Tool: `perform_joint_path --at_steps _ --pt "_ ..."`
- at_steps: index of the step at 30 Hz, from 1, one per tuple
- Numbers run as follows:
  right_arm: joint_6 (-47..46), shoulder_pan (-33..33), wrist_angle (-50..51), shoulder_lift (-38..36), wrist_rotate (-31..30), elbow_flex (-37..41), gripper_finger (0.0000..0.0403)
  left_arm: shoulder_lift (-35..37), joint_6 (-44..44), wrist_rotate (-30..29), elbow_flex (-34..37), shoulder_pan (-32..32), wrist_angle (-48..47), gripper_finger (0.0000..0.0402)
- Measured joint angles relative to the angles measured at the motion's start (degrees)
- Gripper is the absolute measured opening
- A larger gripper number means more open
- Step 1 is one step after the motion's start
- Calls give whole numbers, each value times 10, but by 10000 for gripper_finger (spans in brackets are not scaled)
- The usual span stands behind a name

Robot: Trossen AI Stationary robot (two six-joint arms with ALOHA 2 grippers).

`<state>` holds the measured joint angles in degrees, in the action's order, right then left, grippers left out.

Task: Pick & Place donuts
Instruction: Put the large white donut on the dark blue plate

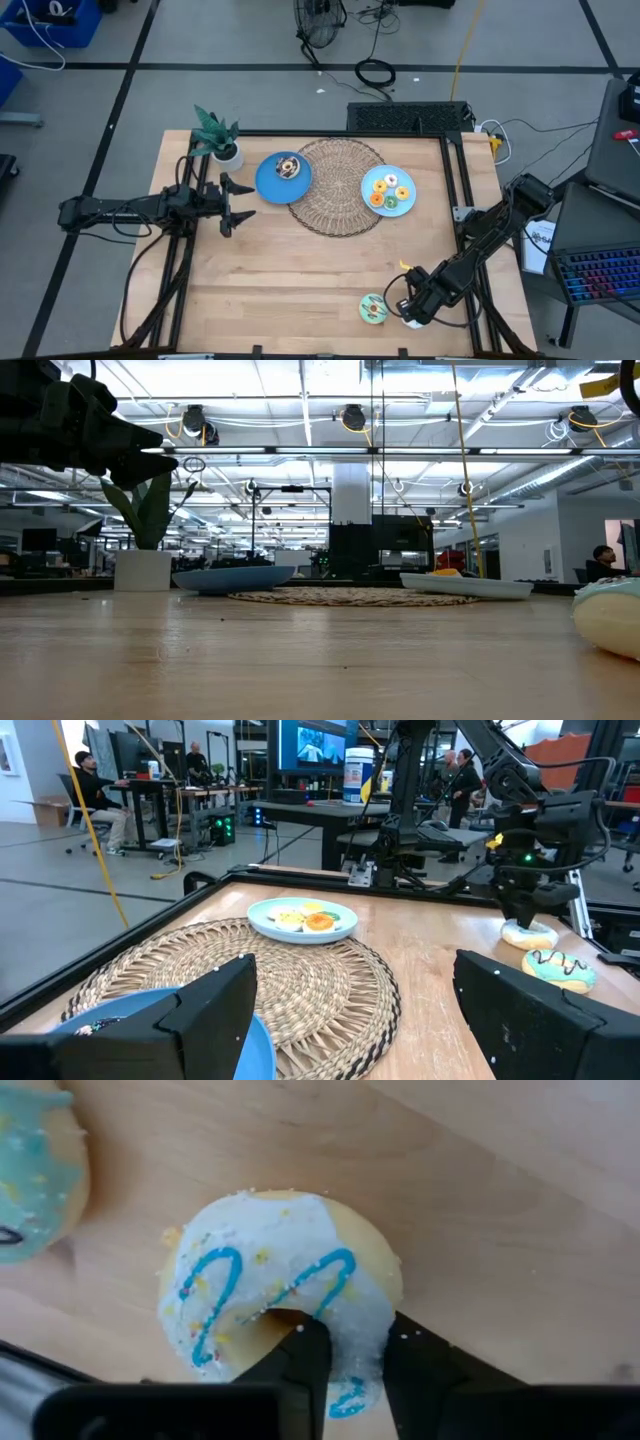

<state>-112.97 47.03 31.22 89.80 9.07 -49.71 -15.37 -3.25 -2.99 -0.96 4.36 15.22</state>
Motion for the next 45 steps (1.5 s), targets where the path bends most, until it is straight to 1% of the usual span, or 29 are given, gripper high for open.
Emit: perform_joint_path --at_steps 4,9,14,17,21,24,27,29,32,34,37,38,41,43,45 --pt "25 0 1 -6 -22 0 52 0 0 0 0 0 0 335" --pt "47 0 14 -33 -72 0 39 0 0 0 0 0 0 335" --pt "75 0 37 -75 -148 0 35 0 0 0 0 0 0 335" --pt "117 0 51 -101 -207 0 34 0 0 0 0 0 0 335" --pt "214 -5 58 -135 -329 0 34 0 12 -1 0 0 24 335" --pt "314 -14 53 -152 -435 0 34 0 26 0 0 0 58 335" --pt "424 -31 34 -160 -528 0 34 0 8 0 0 0 83 335" --pt "499 -48 16 -160 -575 0 34 0 1 0 0 0 90 335" --pt "602 -80 -20 -160 -618 0 34 0 -2 0 0 0 89 335" --pt "678 -109 -54 -160 -631 0 34 0 -8 1 0 0 86 335" --pt "816 -164 -135 -159 -624 0 34 0 -14 1 0 0 88 335" --pt "863 -184 -169 -159 -610 0 34 0 -18 1 0 0 89 335" --pt "991 -251 -267 -159 -522 0 34 0 -36 8 0 0 90 335" --pt "1049 -290 -316 -159 -472 0 34 0 -46 10 0 0 90 335" --pt "1093 -325 -343 -159 -445 0 34 0 -47 2 0 0 89 335"
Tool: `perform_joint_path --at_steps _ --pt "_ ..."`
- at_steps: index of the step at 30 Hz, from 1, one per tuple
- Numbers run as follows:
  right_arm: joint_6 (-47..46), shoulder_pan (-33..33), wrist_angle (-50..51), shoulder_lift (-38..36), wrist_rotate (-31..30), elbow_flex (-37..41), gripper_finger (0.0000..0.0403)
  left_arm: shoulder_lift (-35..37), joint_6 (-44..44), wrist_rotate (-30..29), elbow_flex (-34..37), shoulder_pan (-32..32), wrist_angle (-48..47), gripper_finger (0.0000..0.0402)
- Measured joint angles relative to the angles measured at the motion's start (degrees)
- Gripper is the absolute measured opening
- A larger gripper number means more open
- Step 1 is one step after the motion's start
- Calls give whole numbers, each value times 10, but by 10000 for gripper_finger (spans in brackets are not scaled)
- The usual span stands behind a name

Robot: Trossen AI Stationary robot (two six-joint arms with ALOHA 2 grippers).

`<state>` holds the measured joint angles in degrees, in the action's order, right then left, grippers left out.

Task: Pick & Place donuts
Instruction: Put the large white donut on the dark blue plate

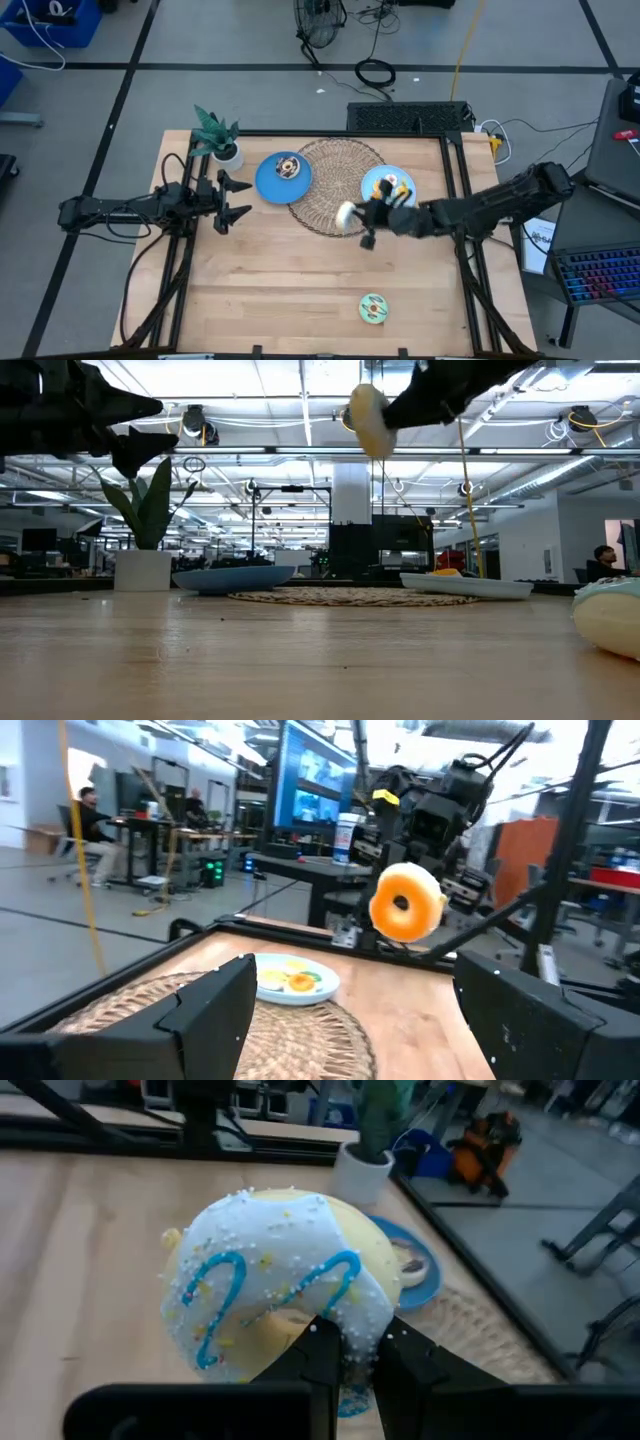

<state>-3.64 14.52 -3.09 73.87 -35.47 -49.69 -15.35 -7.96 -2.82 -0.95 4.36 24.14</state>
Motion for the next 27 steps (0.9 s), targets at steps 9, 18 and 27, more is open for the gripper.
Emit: perform_joint_path --at_steps 9,18,27 --pt "102 -103 -17 13 64 -3 34 0 18 9 0 0 -9 335" --pt "47 -149 294 92 119 -207 34 0 8 14 0 0 -4 335" --pt "32 -159 524 245 142 -395 34 -32 -75 -3 0 0 -10 335"
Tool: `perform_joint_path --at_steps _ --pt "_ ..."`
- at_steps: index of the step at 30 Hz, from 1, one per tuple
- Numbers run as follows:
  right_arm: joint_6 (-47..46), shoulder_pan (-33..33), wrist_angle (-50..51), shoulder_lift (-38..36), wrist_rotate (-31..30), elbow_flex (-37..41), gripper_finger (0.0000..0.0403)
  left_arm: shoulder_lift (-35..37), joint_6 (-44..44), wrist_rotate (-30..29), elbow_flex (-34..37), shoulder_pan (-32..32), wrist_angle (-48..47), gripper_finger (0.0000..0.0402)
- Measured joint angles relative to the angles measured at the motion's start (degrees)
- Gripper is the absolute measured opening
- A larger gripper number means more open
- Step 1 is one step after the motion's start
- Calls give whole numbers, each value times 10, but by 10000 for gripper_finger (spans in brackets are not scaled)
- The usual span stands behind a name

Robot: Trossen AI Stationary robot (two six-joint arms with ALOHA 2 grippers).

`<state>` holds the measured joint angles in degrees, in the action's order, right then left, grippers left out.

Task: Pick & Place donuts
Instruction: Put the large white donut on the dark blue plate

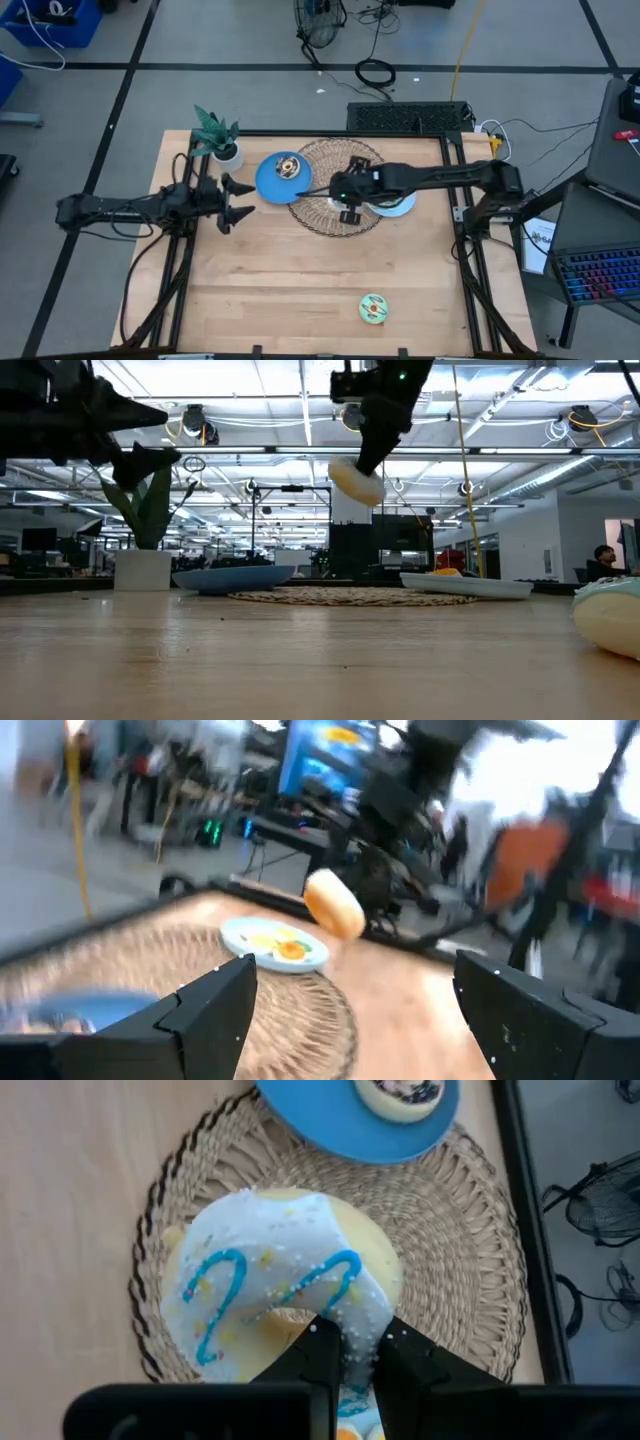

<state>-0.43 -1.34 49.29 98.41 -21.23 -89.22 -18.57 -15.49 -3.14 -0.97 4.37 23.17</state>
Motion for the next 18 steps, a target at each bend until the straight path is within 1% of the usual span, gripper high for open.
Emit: perform_joint_path --at_steps 2,5,8,10,12,14,18 --pt "9 0 3 19 -1 -7 34 -24 -86 -19 0 4 25 335" --pt "11 0 -1 39 -2 -9 34 -72 -203 -25 0 16 86 335" --pt "11 0 -8 51 -5 -9 34 -137 -314 -31 0 27 135 335" --pt "8 0 -8 56 -16 -9 34 -186 -376 -46 -1 31 162 335" --pt "5 0 -9 57 -17 -9 34 -240 -411 -56 -10 31 178 335" --pt "2 2 -18 56 -16 -10 34 -298 -430 -55 -34 31 182 335" --pt "-3 4 -26 55 -15 -10 34 -413 -414 10 -125 21 194 335"
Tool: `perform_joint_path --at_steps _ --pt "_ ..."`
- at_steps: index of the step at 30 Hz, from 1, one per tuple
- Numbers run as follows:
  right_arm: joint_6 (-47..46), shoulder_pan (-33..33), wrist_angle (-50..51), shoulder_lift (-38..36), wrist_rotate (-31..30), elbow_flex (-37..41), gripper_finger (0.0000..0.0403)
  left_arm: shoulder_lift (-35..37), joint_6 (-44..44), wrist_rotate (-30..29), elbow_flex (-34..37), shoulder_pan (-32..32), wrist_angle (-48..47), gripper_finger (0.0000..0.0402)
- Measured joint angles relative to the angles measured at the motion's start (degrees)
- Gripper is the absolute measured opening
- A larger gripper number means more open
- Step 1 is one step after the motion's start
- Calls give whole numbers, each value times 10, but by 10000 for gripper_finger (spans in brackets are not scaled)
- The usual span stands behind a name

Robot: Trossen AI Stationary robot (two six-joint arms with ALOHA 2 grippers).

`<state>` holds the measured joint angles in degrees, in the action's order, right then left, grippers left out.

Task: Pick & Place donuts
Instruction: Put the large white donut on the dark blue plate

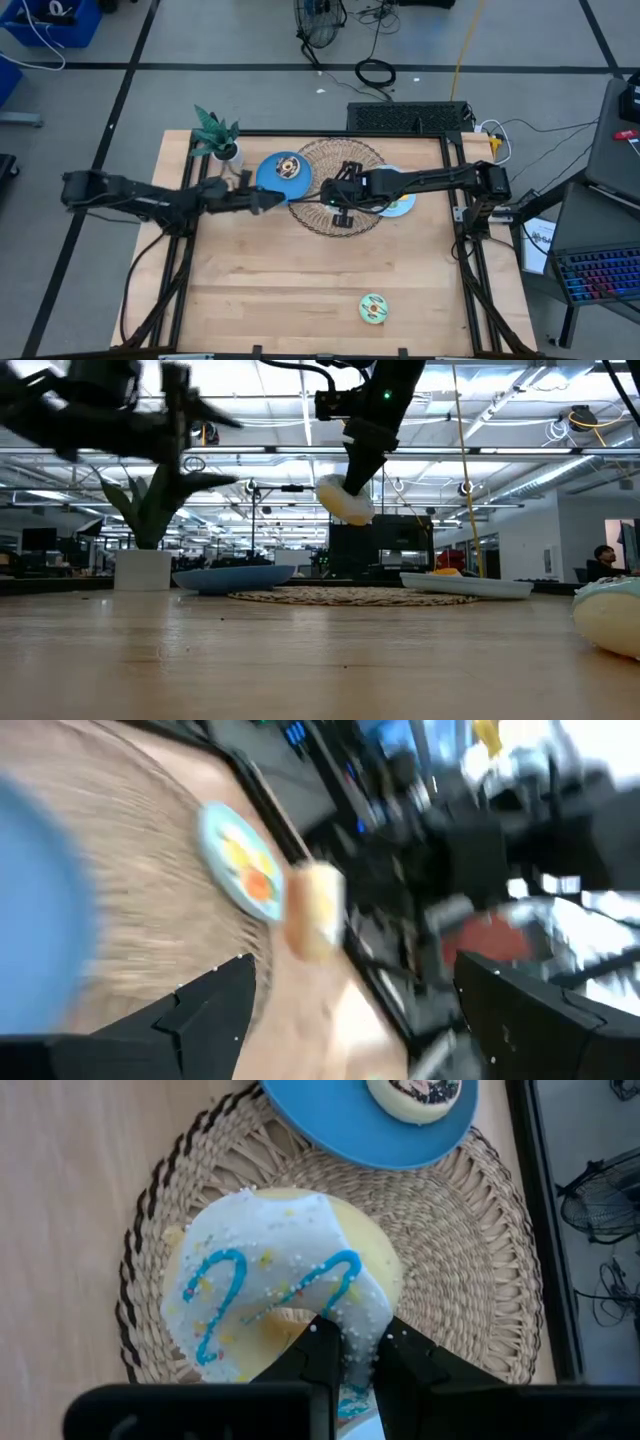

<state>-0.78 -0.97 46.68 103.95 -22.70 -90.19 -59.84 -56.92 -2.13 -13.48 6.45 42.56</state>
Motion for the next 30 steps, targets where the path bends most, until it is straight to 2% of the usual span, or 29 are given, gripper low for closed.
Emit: perform_joint_path --at_steps 5,9,12,17,21,30 --pt "-1 0 2 -1 -3 0 34 -121 84 48 -131 -18 -32 335" --pt "-1 0 3 -1 -43 0 34 -184 90 73 -198 -18 -70 320" --pt "-1 0 3 -1 -44 0 34 -229 84 105 -235 -20 -65 296" --pt "-1 2 3 -1 -43 0 34 -288 92 113 -265 -25 -69 262" --pt "-1 13 13 -1 -43 0 34 -299 126 119 -271 -13 -70 245" --pt "-7 35 20 -1 -47 0 34 -295 144 127 -271 20 -80 246"
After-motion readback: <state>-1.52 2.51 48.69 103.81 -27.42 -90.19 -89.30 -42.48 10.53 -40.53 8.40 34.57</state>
